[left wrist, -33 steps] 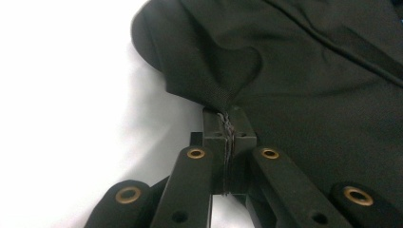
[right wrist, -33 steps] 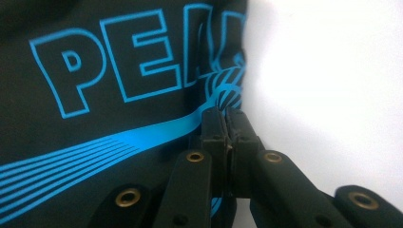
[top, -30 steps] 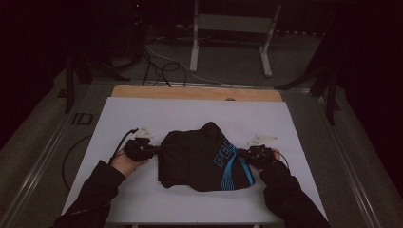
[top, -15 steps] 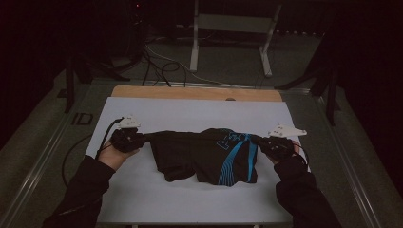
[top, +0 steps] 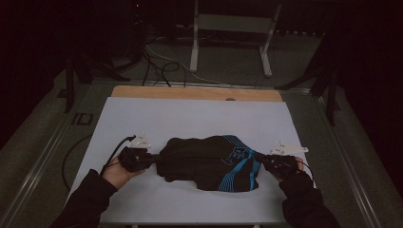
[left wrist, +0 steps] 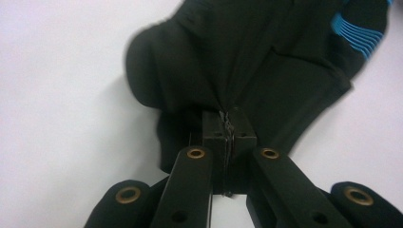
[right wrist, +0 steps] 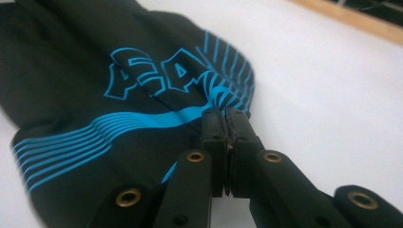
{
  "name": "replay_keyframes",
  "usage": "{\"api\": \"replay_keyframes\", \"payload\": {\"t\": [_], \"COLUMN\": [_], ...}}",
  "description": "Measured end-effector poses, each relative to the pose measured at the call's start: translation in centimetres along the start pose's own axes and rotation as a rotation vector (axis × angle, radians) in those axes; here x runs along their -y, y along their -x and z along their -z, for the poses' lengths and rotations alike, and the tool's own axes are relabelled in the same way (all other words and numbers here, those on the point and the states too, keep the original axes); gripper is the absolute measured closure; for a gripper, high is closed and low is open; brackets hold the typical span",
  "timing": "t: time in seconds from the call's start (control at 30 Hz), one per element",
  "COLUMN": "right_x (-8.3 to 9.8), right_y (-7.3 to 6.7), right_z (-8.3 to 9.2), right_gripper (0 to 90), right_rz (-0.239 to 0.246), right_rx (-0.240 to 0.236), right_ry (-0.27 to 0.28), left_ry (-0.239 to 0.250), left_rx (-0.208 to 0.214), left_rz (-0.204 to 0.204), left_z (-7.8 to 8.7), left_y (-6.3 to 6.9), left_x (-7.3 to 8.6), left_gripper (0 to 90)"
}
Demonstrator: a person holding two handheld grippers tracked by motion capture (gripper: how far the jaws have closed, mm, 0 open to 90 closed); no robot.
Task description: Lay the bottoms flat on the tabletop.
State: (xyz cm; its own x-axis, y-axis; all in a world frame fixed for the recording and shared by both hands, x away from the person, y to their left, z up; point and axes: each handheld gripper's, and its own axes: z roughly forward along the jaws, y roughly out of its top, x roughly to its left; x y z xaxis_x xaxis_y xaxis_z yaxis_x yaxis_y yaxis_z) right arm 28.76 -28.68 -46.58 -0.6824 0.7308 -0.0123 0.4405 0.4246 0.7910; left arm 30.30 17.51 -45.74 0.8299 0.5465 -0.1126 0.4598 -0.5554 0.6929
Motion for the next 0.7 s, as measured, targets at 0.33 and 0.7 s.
{"api": "replay_keyframes", "payload": {"t": [0.33, 0.7], "right_x": [2.1, 3.6], "right_y": [-0.8, -1.5], "right_z": [0.7, 1.0], "right_gripper": [88.5, 87.8], "right_rz": [-0.034, -0.036], "right_rx": [-0.035, -0.094], "right_ry": [-0.037, -0.072], "left_ry": [-0.055, -0.058], "left_rx": [0.083, 0.125], "left_rz": [0.022, 0.032], "left_z": [-0.5, -0.6], "left_y": [1.8, 2.2], "left_x": [2.3, 3.0], "left_gripper": [89.6, 88.9]}}
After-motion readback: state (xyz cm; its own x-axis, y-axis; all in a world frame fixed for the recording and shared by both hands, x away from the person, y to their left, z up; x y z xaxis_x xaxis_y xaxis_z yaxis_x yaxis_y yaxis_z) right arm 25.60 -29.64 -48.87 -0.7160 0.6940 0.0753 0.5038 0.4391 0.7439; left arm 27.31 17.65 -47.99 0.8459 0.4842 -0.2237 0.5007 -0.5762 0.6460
